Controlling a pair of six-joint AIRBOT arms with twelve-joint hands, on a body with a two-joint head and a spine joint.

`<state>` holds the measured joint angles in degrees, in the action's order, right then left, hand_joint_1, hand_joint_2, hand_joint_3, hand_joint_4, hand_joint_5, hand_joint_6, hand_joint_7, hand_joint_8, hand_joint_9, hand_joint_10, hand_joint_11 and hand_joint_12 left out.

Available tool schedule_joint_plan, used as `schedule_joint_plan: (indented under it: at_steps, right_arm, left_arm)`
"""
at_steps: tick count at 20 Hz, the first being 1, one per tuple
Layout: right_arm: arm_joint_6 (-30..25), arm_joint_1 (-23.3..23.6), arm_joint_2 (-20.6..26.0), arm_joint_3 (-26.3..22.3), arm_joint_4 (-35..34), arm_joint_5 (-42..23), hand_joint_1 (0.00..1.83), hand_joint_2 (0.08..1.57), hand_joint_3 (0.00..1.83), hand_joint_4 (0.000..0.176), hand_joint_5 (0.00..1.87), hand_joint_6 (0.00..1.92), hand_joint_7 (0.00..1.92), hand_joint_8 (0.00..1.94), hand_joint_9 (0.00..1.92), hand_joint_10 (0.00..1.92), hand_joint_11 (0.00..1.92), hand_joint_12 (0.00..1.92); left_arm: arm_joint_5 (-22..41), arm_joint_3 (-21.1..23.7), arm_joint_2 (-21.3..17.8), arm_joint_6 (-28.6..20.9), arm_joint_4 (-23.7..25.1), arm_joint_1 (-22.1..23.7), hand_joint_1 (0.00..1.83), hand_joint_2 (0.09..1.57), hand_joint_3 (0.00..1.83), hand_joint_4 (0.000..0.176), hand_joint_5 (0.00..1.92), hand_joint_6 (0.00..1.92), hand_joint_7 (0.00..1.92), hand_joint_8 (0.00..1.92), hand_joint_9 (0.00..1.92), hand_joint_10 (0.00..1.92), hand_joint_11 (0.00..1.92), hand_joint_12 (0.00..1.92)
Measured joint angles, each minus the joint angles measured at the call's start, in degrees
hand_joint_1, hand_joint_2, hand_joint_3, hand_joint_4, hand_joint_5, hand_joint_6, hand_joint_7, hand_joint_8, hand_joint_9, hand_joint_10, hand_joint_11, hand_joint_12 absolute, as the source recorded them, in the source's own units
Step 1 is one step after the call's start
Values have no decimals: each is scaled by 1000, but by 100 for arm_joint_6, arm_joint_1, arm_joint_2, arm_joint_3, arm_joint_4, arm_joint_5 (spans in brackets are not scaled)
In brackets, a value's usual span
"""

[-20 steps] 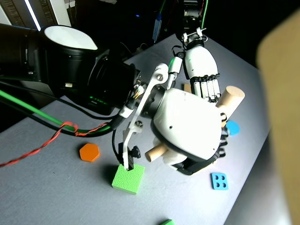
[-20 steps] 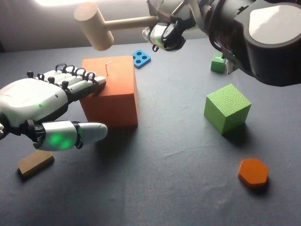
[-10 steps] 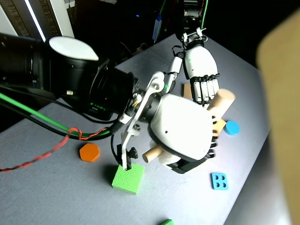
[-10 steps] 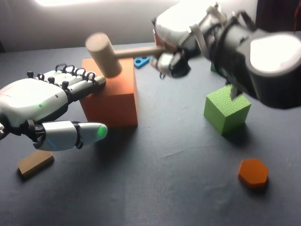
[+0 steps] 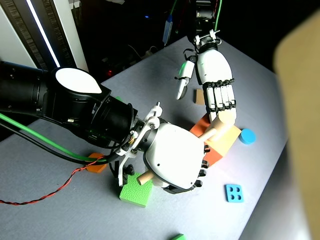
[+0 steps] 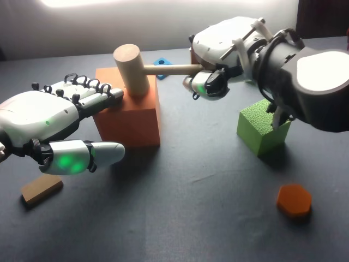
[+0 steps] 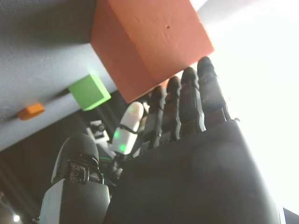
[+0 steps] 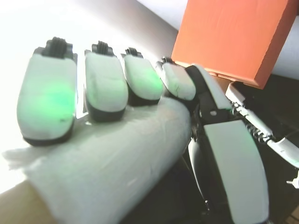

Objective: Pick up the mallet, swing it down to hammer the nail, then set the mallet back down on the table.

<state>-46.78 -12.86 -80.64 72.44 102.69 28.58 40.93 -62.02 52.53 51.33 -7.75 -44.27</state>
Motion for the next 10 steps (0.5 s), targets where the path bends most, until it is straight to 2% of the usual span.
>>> schedule_joint_plan:
  at_steps: [3, 8, 10]
  right_arm:
    - [98, 111, 422, -372, -24, -26, 325, 1571, 14, 176, 1287, 1921, 1516, 1941, 1649, 1921, 1752, 1921]
    - [138, 254, 1410, -1344, 118, -260, 307, 1571, 12, 176, 1276, 1921, 1512, 1941, 1639, 1921, 1745, 1921]
    - [-361, 17, 1829, -1829, 1064, -415, 305, 1571, 23, 176, 1278, 1921, 1525, 1941, 1649, 1921, 1748, 1921]
  left_arm:
    - [4, 0, 0, 0, -2, 0, 0, 1251, 3, 0, 129, 14, 114, 12, 104, 11, 46, 41]
    - [-24, 0, 0, 0, 0, 35, 0, 1248, 1, 0, 125, 10, 117, 13, 109, 14, 50, 44]
    - [-20, 0, 0, 0, -4, 48, 0, 1249, 1, 0, 125, 8, 125, 13, 114, 13, 56, 47]
